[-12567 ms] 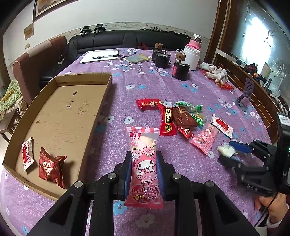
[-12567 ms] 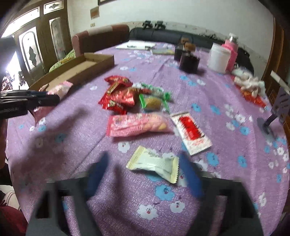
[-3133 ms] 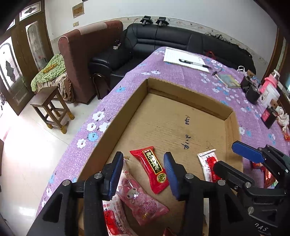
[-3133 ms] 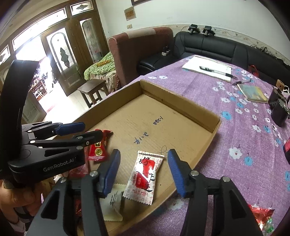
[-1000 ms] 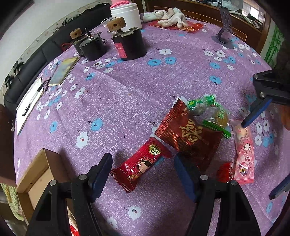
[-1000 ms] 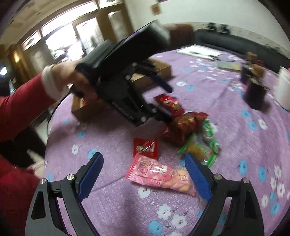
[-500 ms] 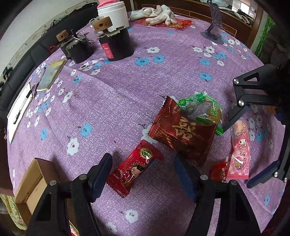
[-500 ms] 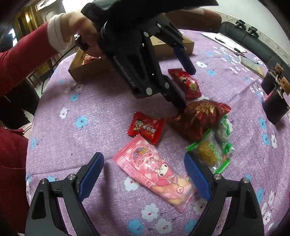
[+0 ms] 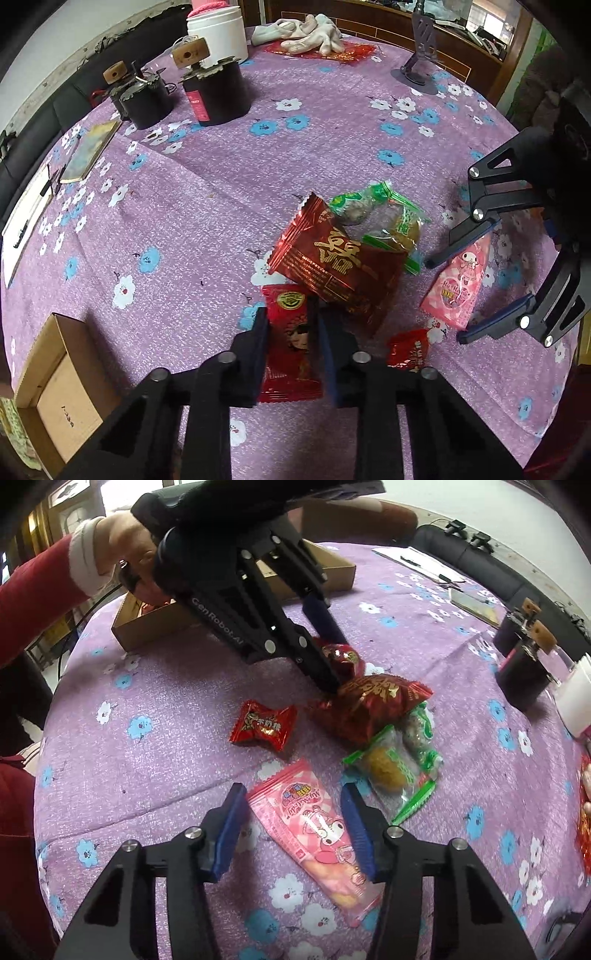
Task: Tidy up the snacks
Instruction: 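Grasp the red character candy packet with left tool while right tool grasps pink character bag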
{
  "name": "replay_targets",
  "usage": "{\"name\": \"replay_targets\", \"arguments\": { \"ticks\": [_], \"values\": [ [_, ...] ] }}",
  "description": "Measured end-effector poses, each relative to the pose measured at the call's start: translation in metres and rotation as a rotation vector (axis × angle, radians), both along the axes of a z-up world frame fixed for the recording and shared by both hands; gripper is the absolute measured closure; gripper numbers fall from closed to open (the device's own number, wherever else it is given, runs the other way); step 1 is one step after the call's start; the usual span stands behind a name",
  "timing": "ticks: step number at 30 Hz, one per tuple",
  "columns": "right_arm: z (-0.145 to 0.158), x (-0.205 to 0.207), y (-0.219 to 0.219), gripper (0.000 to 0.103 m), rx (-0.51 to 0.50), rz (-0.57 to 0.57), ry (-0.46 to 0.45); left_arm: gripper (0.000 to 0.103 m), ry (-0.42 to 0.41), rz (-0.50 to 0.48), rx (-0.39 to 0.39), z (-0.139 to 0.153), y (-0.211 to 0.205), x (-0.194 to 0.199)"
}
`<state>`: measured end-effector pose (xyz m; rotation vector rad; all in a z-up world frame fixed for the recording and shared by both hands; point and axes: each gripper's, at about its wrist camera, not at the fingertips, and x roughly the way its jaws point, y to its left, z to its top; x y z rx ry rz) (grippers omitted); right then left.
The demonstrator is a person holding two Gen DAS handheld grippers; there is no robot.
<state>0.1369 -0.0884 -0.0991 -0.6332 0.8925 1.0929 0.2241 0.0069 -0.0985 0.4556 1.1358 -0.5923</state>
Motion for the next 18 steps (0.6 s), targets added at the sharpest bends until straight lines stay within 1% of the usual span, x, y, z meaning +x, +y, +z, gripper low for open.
{"name": "replay_targets", "arguments": {
  "ticks": [1,9,12,14,16,18],
  "values": [
    [0.0,0.0,-0.003,0.055,0.004,-0.011,-0.001,0.083,-0.007,0.003,0.006,0.0,-0.002,-0.001],
    [0.002,-0.004,-0.021,0.058,0.048,-0.1,-0.013,0.084,-0.063,0.072,0.028,0.0,-0.003,-0.012],
    [0.003,-0.008,-0.029,0.06,0.076,-0.135,-0.017,0.084,-0.069,0.11,0.006,0.001,-0.001,-0.017],
    [0.004,-0.011,-0.037,0.065,0.105,-0.164,-0.017,0.084,-0.073,0.144,-0.019,0.002,0.004,-0.021],
    [0.007,-0.012,-0.043,0.067,0.136,-0.193,-0.008,0.084,-0.08,0.173,-0.047,0.004,0.008,-0.026],
    [0.009,-0.013,-0.049,0.068,0.161,-0.221,-0.006,0.084,-0.088,0.204,-0.055,0.006,0.011,-0.029]
  ]
}}
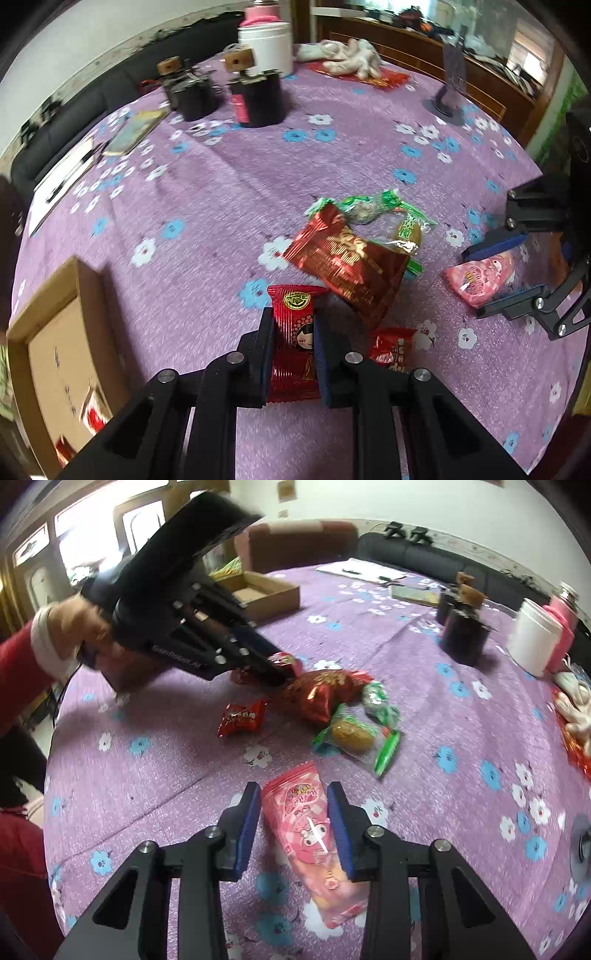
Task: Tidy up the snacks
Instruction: 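Grasp the red character candy packet with left tool while right tool grasps pink character bag, then carry both packets over the tray and open both tools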
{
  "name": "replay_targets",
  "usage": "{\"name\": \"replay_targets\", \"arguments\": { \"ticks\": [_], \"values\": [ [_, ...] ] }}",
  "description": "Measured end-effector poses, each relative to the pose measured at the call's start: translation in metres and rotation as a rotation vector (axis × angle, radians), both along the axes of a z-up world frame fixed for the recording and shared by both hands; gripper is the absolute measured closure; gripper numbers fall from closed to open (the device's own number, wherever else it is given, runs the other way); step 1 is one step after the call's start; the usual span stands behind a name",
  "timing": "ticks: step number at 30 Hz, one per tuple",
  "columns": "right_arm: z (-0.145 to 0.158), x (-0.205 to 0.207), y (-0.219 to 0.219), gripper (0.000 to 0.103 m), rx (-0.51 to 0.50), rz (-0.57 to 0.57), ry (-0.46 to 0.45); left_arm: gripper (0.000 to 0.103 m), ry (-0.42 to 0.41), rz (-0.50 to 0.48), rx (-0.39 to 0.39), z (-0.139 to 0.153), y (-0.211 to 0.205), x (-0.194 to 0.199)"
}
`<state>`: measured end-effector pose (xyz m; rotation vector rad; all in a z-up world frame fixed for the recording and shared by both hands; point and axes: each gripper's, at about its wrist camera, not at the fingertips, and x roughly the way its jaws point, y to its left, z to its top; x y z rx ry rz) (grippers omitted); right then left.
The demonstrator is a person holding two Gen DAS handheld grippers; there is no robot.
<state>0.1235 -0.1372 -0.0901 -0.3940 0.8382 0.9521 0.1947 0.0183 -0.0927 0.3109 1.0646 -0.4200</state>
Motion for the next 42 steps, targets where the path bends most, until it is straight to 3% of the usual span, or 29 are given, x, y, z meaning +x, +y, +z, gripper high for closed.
{"name": "replay_targets", "arguments": {
  "ticks": [11,13,23,33,42],
  "values": [
    [0.01,-0.005,-0.017,0.071,0.117,-0.113,0.017,0.084,-0.07,0.147,-0.141,0.032,0.029,-0.039],
    [0.013,-0.006,-0.019,0.078,0.151,-0.133,0.03,0.084,-0.091,0.175,-0.167,0.04,0.036,-0.05],
    [0.023,-0.012,-0.004,0.081,0.229,-0.142,0.042,0.084,-0.153,0.254,-0.227,0.059,0.065,-0.087],
    [0.05,-0.014,0.034,0.081,0.328,-0.101,0.035,0.084,-0.204,0.342,-0.255,0.071,0.103,-0.118],
    [0.068,-0.007,0.095,0.081,0.388,-0.045,0.038,0.084,-0.27,0.497,-0.242,0.079,0.157,-0.144]
  ]
}}
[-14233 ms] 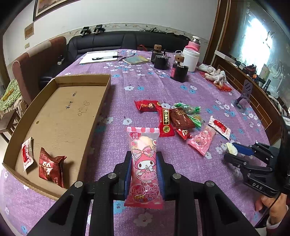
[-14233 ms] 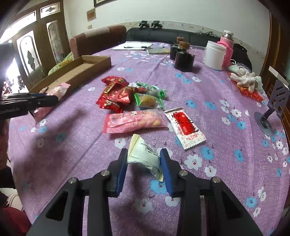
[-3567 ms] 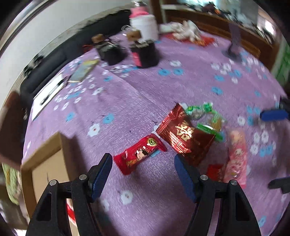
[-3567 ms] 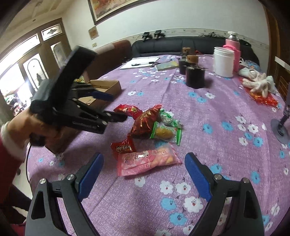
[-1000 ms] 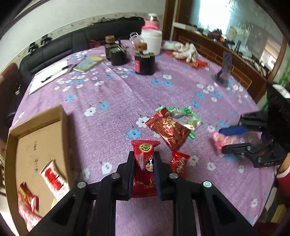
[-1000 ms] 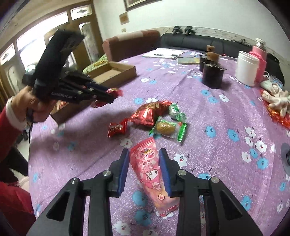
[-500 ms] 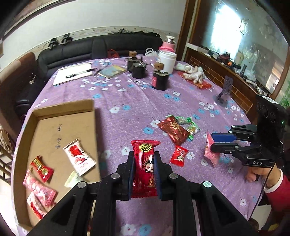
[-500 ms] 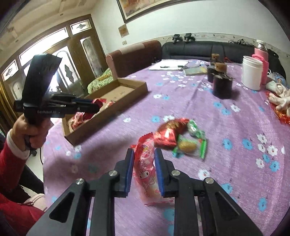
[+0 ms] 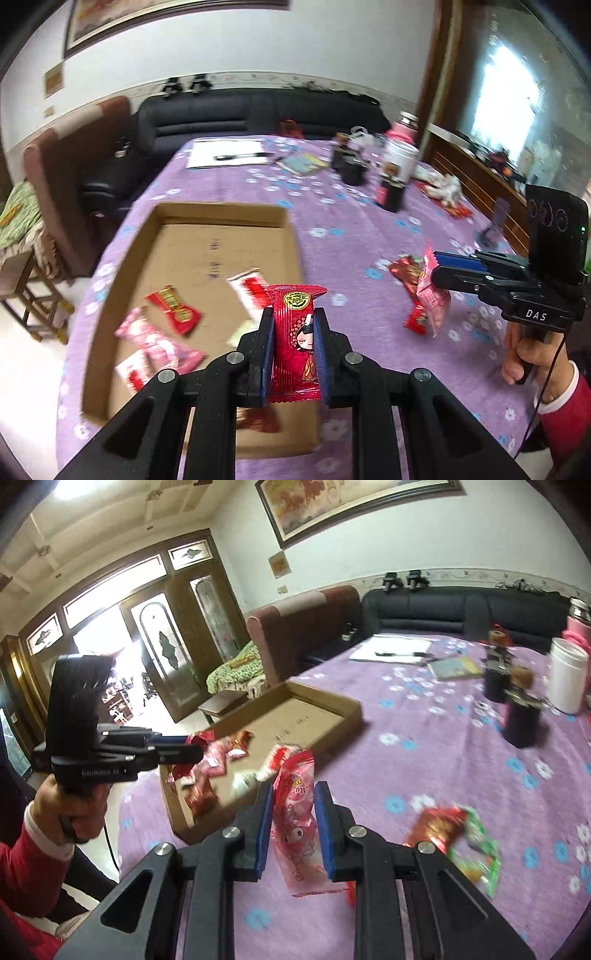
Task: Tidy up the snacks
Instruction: 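Carry both packets over the tray and open both tools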
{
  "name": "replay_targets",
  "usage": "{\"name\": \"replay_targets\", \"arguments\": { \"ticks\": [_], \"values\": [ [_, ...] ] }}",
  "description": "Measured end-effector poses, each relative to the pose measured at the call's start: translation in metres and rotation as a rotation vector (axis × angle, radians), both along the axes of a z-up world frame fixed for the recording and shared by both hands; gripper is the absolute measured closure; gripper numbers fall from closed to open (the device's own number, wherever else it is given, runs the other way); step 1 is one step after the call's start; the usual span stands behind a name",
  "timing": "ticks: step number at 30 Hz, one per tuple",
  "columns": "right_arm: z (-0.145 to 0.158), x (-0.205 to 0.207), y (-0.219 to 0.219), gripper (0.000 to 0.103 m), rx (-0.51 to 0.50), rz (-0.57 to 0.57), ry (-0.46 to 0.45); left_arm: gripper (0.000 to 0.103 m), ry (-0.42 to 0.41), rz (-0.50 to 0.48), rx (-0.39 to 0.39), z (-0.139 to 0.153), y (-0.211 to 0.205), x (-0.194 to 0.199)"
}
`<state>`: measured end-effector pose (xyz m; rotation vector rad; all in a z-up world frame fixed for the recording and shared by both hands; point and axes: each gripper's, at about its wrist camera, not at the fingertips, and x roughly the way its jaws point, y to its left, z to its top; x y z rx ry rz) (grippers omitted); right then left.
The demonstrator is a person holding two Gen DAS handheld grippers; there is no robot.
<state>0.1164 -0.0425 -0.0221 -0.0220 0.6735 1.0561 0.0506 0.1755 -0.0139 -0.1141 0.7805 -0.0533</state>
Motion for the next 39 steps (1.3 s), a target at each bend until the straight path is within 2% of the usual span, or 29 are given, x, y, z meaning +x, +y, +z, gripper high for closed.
{"name": "replay_targets", "arguments": {
  "ticks": [7,21,39],
  "values": [
    [0.008,0.005,0.048,0.081,0.031,0.042,0.005,0.084,-0.006,0.095,0.005,-0.001,0.04,-0.011],
    [0.004,0.021,0.103,0.081,0.064,0.06,0.04,0.083,-0.015,0.175,0.015,0.001,0.075,-0.008],
    [-0.013,0.076,0.151,0.081,0.046,-0.022,0.085,0.083,0.033,0.221,0.017,-0.014,0.093,0.069]
  ]
}}
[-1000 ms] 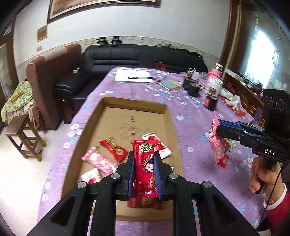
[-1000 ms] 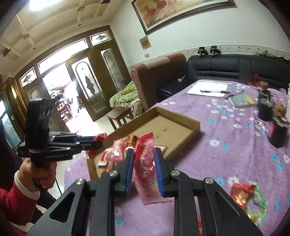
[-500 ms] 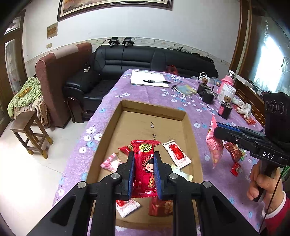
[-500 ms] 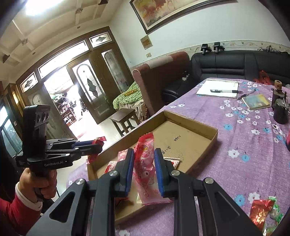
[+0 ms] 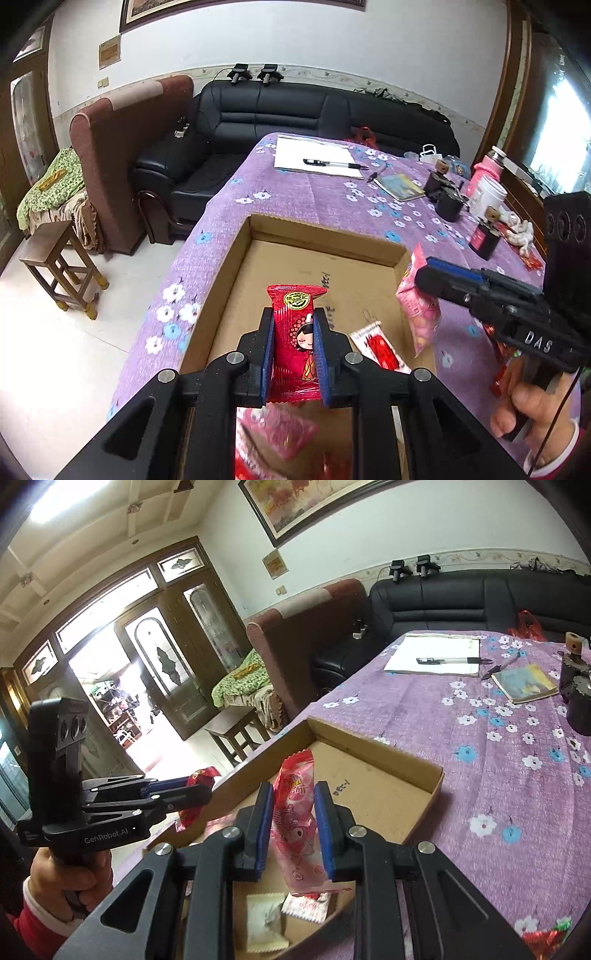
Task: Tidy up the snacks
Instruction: 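Carry both packets over the tray and open both tools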
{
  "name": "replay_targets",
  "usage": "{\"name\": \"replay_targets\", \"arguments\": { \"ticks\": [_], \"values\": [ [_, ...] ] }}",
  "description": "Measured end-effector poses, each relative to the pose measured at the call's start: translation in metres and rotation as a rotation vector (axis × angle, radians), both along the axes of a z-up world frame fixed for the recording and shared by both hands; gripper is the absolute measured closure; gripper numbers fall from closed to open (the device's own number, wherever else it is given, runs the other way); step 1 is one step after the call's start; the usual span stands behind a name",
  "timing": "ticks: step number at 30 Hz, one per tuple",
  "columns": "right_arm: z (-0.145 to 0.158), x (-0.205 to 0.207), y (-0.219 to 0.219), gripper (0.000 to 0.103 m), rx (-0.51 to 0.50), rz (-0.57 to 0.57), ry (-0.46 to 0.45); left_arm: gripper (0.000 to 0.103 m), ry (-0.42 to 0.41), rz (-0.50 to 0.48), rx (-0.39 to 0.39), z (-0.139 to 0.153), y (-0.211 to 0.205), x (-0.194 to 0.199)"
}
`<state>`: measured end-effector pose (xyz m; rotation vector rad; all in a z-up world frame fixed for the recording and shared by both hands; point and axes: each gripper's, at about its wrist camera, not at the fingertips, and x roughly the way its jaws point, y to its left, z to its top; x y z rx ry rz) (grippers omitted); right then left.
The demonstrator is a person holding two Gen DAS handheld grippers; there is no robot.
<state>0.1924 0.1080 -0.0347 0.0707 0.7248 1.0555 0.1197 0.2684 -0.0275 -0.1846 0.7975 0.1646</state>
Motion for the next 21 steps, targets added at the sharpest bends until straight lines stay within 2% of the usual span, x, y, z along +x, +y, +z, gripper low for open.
{"name": "replay_targets", "arguments": {
  "ticks": [9,21],
  "values": [
    [-0.015,0.023,0.013,0.081,-0.03,-0.039,0.018,0.083,0.048,0.045,0.014,-0.017,0.004,0.031],
    [-0.029,0.032,0.015,0.081,-0.069,-0.074,0.033,0.083,0.146,0.076,0.024,-0.046,0.002,0.062]
  ]
}}
